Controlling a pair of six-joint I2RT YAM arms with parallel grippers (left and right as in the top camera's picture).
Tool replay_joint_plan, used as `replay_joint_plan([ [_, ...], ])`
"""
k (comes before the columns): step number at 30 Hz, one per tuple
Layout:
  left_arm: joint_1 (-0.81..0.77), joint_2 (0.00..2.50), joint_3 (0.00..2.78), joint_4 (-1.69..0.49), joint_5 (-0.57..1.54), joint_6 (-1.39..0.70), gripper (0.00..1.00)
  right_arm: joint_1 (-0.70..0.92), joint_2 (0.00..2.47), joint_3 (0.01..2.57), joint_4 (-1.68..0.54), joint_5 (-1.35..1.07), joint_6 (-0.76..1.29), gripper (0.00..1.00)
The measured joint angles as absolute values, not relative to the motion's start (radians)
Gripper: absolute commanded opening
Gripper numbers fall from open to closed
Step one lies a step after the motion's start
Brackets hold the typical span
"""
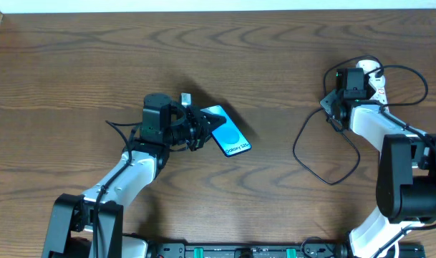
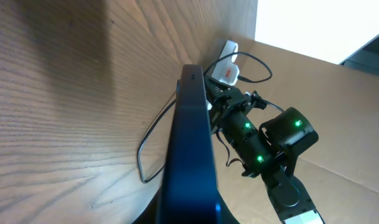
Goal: Plug charger to phone and switch on socket
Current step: 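Move the right gripper to the black cable and grasp the USB-C plug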
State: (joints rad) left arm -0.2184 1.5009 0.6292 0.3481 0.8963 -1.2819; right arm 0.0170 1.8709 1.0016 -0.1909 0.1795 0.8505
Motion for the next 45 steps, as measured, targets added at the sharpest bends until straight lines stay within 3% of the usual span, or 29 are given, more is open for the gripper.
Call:
replay_joint_plan([
  [6,-0.218,1.501,0.629,0.348,0.896,-1.282,0.07,0.017,1.892,1.019,-0.18,0.173,0.872,0.18],
  [8,-0.218,1.501,0.629,0.348,0.896,-1.282,0.07,0.017,1.898,1.022,-0.178,0.174,0.88,0.07],
  [10,-0.218,1.501,0.629,0.348,0.896,-1.282,0.08,0.016,1.905,1.026,-0.176,0.169,0.889,0.01],
  [26,-0.218,1.501,0.629,0.348,0.9,-1.259,0.07,-0.006,1.86,1.028,-0.294,0.058,0.766,0.01],
  [35,-0.218,1.501,0.629,0.433,0.974,-1.188,0.07,-0.031,1.467,1.011,-0.545,-0.035,0.606,0.01],
  [45,-0.218,1.502,0.641,0.528,1.016,-1.166,0.07,-0.03,1.139,1.012,-0.806,-0.45,0.245,0.01],
])
